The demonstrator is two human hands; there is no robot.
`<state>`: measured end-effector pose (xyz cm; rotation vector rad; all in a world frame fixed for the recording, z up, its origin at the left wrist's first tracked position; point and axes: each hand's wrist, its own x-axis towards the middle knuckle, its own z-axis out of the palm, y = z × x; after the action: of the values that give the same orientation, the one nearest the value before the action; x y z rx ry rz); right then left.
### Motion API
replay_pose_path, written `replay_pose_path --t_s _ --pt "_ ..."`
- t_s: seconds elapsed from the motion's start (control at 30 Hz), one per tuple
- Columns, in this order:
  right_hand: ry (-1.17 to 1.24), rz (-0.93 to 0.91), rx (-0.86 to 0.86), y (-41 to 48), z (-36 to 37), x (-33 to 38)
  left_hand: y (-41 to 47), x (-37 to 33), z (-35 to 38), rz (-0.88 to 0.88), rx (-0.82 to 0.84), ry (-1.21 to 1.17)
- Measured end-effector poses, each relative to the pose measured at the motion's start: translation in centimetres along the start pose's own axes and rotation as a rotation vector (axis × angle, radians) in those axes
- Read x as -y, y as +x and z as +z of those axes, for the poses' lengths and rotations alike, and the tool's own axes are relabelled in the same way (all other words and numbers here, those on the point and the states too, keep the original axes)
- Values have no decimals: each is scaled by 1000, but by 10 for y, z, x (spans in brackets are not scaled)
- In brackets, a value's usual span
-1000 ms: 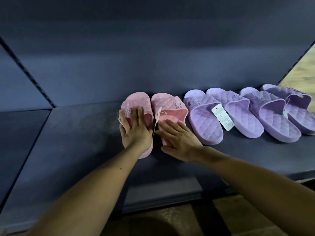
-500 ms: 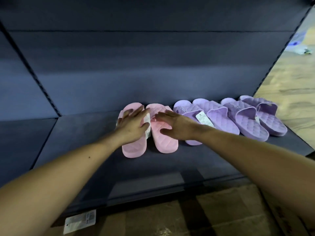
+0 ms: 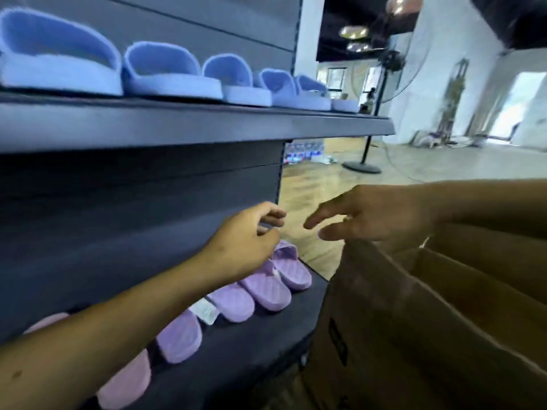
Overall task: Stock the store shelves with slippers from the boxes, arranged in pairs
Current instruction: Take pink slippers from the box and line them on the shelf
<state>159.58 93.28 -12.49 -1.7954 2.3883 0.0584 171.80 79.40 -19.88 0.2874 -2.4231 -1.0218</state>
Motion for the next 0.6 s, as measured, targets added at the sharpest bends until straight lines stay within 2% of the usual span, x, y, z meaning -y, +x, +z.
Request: replay_pose_path --t_s 0.17,0.27,0.37,0.47,0.6 --pt "88 108 -177 -75 -1 -81 42 -63 51 195 128 159" --pt "91 181 -127 -100 17 -124 70 -93 91 312 204 277" --pt "106 256 -94 -115 59 -169 93 -111 136 437 429 502" --pt "139 279 41 -124 97 -193 109 -124 179 458 758 770" --pt "298 309 362 -126 119 -206 131 -130 231 429 983 1015"
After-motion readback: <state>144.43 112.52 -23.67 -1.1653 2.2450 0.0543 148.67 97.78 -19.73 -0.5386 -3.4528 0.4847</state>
